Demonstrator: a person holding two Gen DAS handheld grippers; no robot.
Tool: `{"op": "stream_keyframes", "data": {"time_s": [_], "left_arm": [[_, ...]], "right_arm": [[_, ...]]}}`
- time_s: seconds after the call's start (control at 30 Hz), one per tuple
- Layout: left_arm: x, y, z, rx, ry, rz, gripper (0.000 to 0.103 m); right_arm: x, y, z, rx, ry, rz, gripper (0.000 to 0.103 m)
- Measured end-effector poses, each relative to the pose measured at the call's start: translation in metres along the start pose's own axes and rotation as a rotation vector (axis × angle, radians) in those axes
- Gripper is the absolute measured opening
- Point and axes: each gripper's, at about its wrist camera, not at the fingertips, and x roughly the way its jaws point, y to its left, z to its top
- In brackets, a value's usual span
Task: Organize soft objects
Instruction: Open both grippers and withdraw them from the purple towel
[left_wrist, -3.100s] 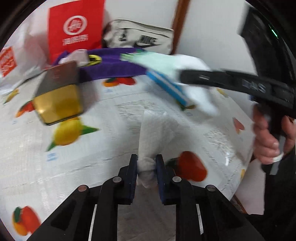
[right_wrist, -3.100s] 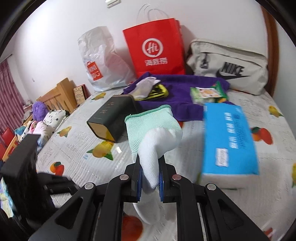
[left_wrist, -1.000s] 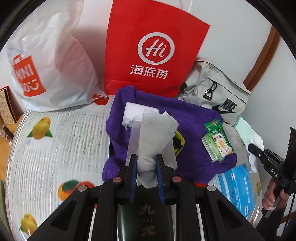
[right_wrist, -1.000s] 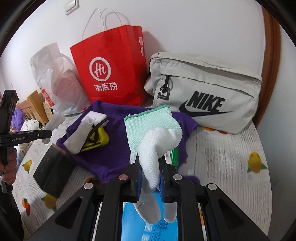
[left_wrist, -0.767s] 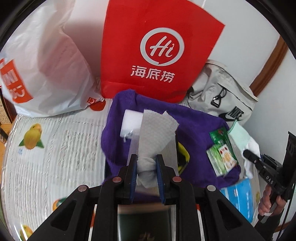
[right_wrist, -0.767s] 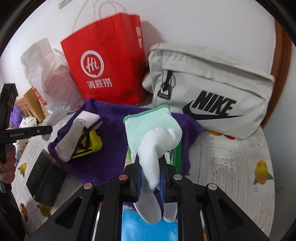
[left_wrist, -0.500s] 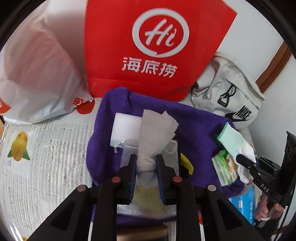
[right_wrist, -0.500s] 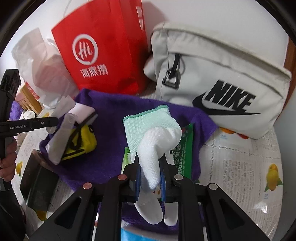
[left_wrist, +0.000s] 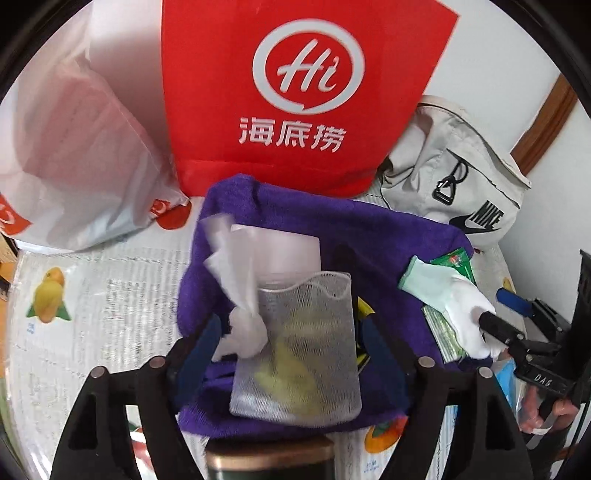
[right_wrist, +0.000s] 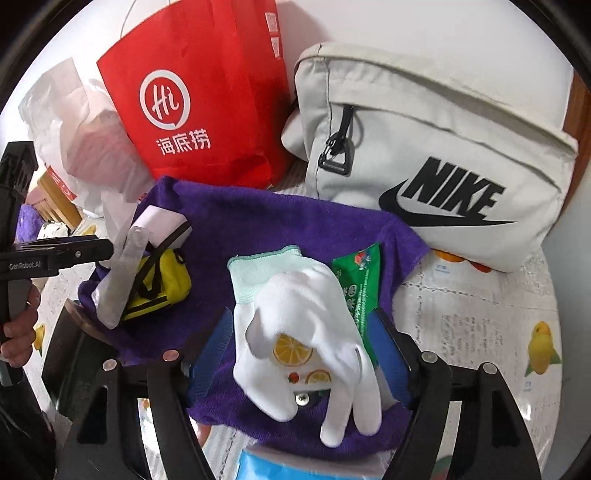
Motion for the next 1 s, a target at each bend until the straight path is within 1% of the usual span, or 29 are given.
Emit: {"op": "stream_keyframes", "data": {"time_s": [0.1,0.17,0.27,0.4,0.47,0.53,0.57,0.6,0.67,0.7,0.77,0.87,1.0], "left_arm": [[-0.019,0.0,-0.007,0.011,-0.029,0.018,0.081],[-0.031,0.002,-0.013,0.009,-0.04,0.017,0.082],[-0.051,0.006,-0.026,0.007,-0.057,0.026,0.082],[-0.082,0.007,-0.05,0.009,-0.081,0.025,0.082],[-0.099,0.003,-0.064,0.01,-0.097,0.03,0.082],[-0.113,-0.002,-0.076,0.014,-0.106,0.025,0.083],[-0.121,-0.006,-0.084,0.019,-0.113,0.019,0.084],[-0.127,-0.01,-0.09,0.024,-0.118,0.019,0.089],[-0.138,-0.016,-0.102,0.035,-0.137,0.023,0.093],[-0.147,-0.021,-0.111,0.041,-0.151,0.027,0.094],[-0.16,-0.027,-0.124,0.05,-0.165,0.037,0.098],[-0.179,-0.04,-0.144,0.071,-0.196,0.046,0.101],[-0.203,-0.061,-0.176,0.111,-0.239,0.098,0.103]], "right_arm": [[-0.015,0.001,-0.003,0.007,-0.017,-0.014,0.076],[-0.029,0.002,-0.007,0.018,-0.031,-0.021,0.08],[-0.049,0.005,-0.014,0.031,-0.045,-0.031,0.081],[-0.079,0.013,-0.03,0.049,-0.08,-0.036,0.081],[-0.096,0.019,-0.039,0.059,-0.096,-0.045,0.085],[-0.111,0.024,-0.049,0.068,-0.106,-0.055,0.087],[-0.119,0.028,-0.055,0.071,-0.112,-0.057,0.087],[-0.127,0.032,-0.061,0.073,-0.117,-0.057,0.087],[-0.141,0.038,-0.073,0.077,-0.128,-0.055,0.088],[-0.149,0.042,-0.08,0.079,-0.134,-0.057,0.09],[-0.163,0.049,-0.092,0.08,-0.145,-0.073,0.097],[-0.188,0.06,-0.112,0.082,-0.182,-0.109,0.101],[-0.216,0.07,-0.137,0.087,-0.216,-0.127,0.103]]}}
